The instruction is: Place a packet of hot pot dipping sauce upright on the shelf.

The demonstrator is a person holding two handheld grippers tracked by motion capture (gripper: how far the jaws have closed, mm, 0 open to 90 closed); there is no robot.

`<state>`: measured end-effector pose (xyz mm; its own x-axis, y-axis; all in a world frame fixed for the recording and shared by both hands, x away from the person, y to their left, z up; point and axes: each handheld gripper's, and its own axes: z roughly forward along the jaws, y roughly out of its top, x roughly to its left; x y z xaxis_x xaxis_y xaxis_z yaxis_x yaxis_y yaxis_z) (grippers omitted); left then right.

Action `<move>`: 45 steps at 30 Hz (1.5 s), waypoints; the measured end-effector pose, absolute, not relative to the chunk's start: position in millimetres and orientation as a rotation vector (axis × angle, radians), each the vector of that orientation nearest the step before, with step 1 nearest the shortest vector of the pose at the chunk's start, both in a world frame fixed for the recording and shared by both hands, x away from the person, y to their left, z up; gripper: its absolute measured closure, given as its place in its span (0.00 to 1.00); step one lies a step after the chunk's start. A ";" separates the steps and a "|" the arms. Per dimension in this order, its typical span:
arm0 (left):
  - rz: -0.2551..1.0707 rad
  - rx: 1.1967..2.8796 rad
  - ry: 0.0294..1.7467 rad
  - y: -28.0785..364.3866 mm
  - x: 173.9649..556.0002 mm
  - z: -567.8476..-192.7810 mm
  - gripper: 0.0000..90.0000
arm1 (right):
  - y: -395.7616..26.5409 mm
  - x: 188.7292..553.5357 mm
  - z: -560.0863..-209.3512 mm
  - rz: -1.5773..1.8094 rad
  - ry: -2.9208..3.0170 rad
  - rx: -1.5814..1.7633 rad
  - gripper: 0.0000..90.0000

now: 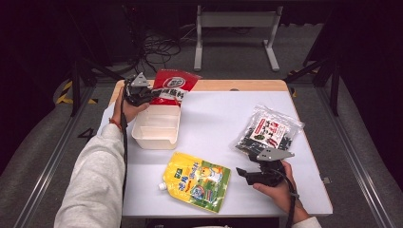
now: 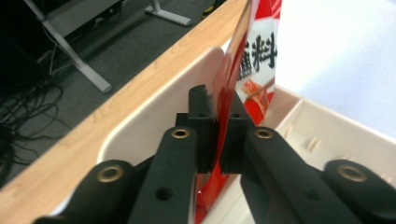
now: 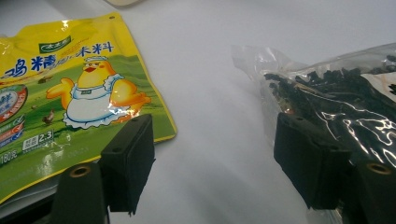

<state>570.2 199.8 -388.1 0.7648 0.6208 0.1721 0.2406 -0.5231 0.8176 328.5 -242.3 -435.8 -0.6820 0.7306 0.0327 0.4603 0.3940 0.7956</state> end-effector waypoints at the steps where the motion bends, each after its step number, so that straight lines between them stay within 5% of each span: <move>1: 0.574 2.115 0.642 199.8 570.2 -388.1 0.98 | -242.3 328.5 -435.8 1.178 2.334 1.037 0.33; 17: 0.572 1.955 0.726 220.5 541.0 -385.8 0.86 | -245.3 331.7 -434.2 1.156 2.342 1.000 0.35; 38: 0.557 1.902 0.630 234.3 442.9 -376.6 0.92 | -285.5 338.8 -418.3 1.155 2.222 1.050 0.38; 45: 0.559 1.912 0.614 236.6 395.1 -384.8 0.79 | -300.8 345.4 -415.1 1.163 2.180 1.100 0.38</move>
